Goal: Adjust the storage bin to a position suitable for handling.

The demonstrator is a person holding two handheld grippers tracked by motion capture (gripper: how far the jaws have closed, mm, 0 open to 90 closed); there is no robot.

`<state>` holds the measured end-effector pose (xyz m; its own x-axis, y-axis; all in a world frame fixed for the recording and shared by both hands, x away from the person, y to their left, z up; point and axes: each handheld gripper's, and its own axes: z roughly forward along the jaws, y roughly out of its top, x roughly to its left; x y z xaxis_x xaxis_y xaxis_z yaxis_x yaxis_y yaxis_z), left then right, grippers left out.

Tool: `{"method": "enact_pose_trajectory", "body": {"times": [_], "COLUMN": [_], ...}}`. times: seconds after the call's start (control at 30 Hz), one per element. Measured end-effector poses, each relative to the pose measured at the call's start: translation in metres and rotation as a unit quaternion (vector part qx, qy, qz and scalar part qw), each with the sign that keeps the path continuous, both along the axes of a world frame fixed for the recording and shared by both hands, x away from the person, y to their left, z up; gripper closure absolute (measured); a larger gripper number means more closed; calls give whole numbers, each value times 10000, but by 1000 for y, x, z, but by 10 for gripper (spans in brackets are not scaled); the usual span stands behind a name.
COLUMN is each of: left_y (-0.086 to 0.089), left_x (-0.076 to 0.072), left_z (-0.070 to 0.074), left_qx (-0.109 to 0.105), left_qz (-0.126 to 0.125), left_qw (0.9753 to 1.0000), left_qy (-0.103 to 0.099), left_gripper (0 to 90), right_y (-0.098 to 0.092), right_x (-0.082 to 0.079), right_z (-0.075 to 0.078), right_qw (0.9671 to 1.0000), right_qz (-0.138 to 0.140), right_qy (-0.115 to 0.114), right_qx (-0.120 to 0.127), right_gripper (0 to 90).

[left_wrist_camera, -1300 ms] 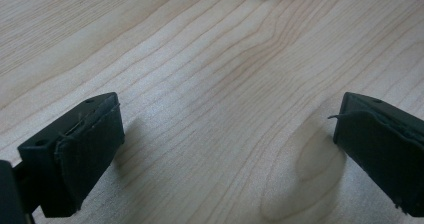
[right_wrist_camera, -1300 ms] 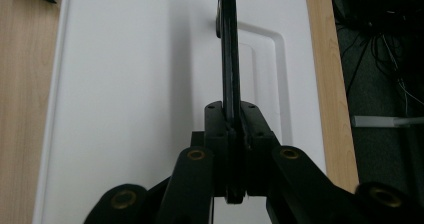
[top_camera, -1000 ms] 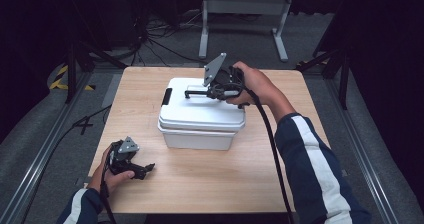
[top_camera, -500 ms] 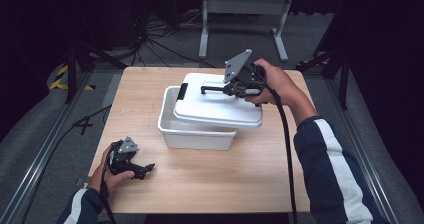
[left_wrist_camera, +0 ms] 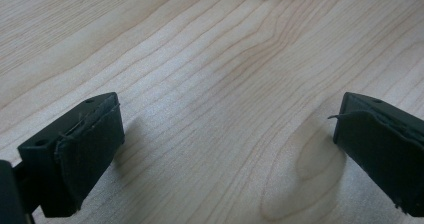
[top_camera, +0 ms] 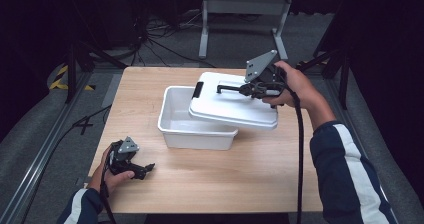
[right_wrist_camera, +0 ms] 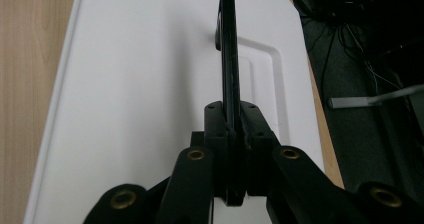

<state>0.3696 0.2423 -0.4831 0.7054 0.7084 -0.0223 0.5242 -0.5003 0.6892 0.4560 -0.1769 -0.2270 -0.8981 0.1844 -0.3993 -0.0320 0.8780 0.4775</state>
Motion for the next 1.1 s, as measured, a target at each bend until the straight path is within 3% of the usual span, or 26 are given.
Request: {"method": "enact_pose_trajectory", "body": {"times": [0.27, 0.8, 1.1], "left_y": [0, 0, 0], "left_x": [0, 0, 0], "left_z": [0, 0, 0], "left_qx": [-4, 11, 10], "left_qz": [4, -7, 2], "left_qw": [10000, 10000, 10000], "left_qy": [-13, -15, -14], "left_gripper": [3, 3, 3], "right_y": [-23, -89, -120], "right_x": [-3, -11, -13], "right_z": [1, 1, -9], "right_qw": [9999, 9979, 9956], "right_qz": [-132, -586, -856], "right_qy": [-32, -69, -64], "right_qx": [84, 280, 372], "right_gripper": [845, 844, 844]}}
